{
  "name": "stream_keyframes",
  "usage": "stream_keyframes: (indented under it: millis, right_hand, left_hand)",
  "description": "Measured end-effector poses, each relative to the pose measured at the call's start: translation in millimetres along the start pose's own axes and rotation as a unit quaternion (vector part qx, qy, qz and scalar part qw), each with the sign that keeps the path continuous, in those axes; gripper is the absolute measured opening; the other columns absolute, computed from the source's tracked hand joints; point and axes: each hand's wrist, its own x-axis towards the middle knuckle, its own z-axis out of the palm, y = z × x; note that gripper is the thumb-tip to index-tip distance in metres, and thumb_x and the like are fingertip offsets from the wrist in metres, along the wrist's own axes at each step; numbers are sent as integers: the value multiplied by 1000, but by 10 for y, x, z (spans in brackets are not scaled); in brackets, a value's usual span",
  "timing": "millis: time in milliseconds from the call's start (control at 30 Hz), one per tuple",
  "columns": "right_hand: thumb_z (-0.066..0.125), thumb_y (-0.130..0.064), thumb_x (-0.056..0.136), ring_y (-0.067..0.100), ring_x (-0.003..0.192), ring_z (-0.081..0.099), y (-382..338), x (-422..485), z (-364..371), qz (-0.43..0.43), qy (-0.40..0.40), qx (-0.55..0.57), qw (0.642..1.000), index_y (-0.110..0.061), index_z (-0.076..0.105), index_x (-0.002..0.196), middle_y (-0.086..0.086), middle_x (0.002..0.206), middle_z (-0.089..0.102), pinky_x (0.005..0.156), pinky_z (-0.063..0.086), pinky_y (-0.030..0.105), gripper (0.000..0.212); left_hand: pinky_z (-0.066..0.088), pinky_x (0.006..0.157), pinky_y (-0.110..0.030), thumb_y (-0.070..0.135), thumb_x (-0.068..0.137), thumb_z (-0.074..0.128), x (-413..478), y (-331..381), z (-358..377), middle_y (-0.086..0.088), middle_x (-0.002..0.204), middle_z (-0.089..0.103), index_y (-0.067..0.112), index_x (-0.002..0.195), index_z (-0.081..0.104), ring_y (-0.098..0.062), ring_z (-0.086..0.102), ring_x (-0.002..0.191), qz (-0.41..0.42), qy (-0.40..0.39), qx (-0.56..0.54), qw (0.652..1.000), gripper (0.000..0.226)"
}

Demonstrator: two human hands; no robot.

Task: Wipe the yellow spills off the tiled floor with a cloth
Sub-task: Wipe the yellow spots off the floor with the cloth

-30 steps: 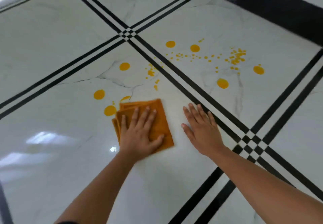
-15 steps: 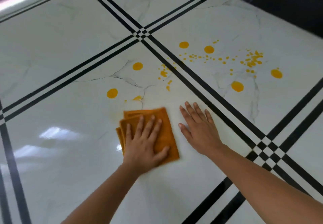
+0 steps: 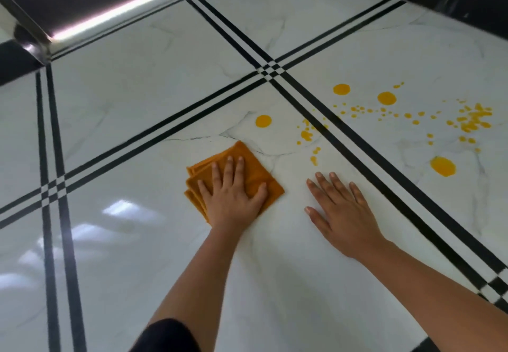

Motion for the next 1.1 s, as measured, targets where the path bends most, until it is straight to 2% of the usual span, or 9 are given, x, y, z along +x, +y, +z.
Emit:
stream_keyframes:
  millis: [133, 167, 300, 433, 467, 600, 767, 933, 1100]
  right_hand:
    - [2, -56, 93, 24, 135, 36, -20, 69, -7, 4, 6, -24, 1000, -21, 41, 139, 4, 145, 41, 107, 21, 44, 70]
    - [3, -55, 94, 25, 134, 38, -16, 68, -4, 2, 7, -29, 1000, -21, 42, 139, 4, 144, 43, 106, 22, 44, 68]
    - [4, -54, 95, 25, 133, 40, -18, 70, -5, 5, 11, -29, 1000, -20, 44, 137, 3, 143, 45, 105, 25, 45, 67]
    - [0, -56, 93, 24, 135, 35, -12, 75, -25, 6, -2, -23, 1000, -21, 42, 139, 3, 145, 42, 106, 23, 43, 71]
    - [-5, -58, 91, 22, 138, 30, -12, 79, -25, 0, 1, -20, 1000, -22, 38, 141, 1, 148, 37, 108, 19, 41, 75]
    - [-27, -66, 74, 16, 144, 7, 10, 72, -44, -12, -3, 7, 1000, -28, 17, 147, -5, 156, 14, 112, 0, 35, 94]
    - [-12, -64, 83, 18, 144, 12, 123, -4, -127, 56, 19, 3, 998, -20, 10, 148, 1, 156, 18, 111, 3, 36, 81]
    - [5, -54, 86, 20, 144, 14, 273, -285, -133, 107, 26, 21, 994, -17, 11, 148, 3, 155, 18, 114, 10, 39, 73]
    - [5, -55, 86, 20, 144, 15, 454, -504, -173, 137, 22, 19, 990, -16, 13, 148, 5, 155, 21, 114, 12, 41, 74]
  left_hand:
    - [-10, 113, -51, 75, 75, 12, -191, -171, -14, 14, 156, -5, 43, 144, -6, -18, -10, 144, 184, -33, 53, 981, 78]
    - [-9, 113, -51, 76, 73, 10, -75, -242, -53, 14, 156, -3, 43, 145, -4, -18, -8, 144, 186, -35, 55, 980, 80]
    - [-11, 110, -54, 77, 76, 12, 302, -217, -84, 9, 157, -1, 38, 147, -2, -22, -9, 144, 30, -10, 16, 999, 82]
    - [-10, 111, -51, 75, 73, 10, 64, -244, -51, 11, 157, 1, 42, 145, -3, -18, -11, 144, 237, -43, 82, 967, 81]
    - [-9, 112, -51, 75, 72, 9, 149, -280, -83, 12, 157, 2, 42, 145, -1, -18, -9, 144, 240, -48, 77, 967, 81]
    - [-11, 110, -55, 75, 79, 15, 317, -68, -74, 8, 158, -1, 38, 147, -3, -24, -10, 144, 50, -14, 21, 998, 80]
    - [-14, 110, -52, 74, 75, 13, -239, 134, 32, 12, 157, -4, 42, 144, -8, -20, -14, 143, 275, -51, 88, 956, 80]
    - [-12, 109, -55, 74, 77, 12, 38, 304, 71, 8, 158, -3, 37, 147, -4, -25, -13, 143, 59, -11, 11, 998, 81]
    - [-16, 109, -54, 73, 78, 15, -788, 543, 146, 10, 156, -7, 40, 144, -10, -23, -19, 141, 287, -60, 60, 954, 78]
